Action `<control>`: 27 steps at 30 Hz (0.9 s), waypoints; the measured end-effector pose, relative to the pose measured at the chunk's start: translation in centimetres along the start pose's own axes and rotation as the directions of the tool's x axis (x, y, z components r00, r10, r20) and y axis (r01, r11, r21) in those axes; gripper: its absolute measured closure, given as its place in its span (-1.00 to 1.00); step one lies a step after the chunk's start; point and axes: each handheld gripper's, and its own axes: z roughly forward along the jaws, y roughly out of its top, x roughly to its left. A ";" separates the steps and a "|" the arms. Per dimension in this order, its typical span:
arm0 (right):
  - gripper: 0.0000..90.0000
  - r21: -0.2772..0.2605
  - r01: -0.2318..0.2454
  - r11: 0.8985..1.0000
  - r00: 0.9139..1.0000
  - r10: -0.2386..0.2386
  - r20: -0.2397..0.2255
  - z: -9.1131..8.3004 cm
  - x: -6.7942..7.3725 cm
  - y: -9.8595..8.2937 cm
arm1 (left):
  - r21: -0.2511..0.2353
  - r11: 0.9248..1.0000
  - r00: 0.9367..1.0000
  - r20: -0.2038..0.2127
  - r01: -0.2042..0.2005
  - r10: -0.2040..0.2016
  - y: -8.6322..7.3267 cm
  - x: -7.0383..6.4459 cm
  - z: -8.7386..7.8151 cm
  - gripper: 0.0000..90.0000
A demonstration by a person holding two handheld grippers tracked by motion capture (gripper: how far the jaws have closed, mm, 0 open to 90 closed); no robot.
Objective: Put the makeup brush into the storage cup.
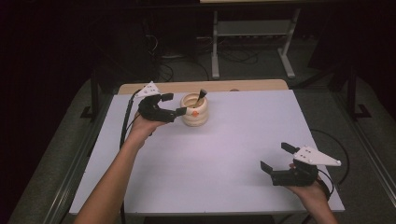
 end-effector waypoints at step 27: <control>-1.00 -0.001 -0.002 1.000 1.000 0.002 0.001 0.0 0.0 0.0 | 0.001 1.000 0.999 -0.040 0.011 -0.011 -2.9 -2.1 -4.4 -0.76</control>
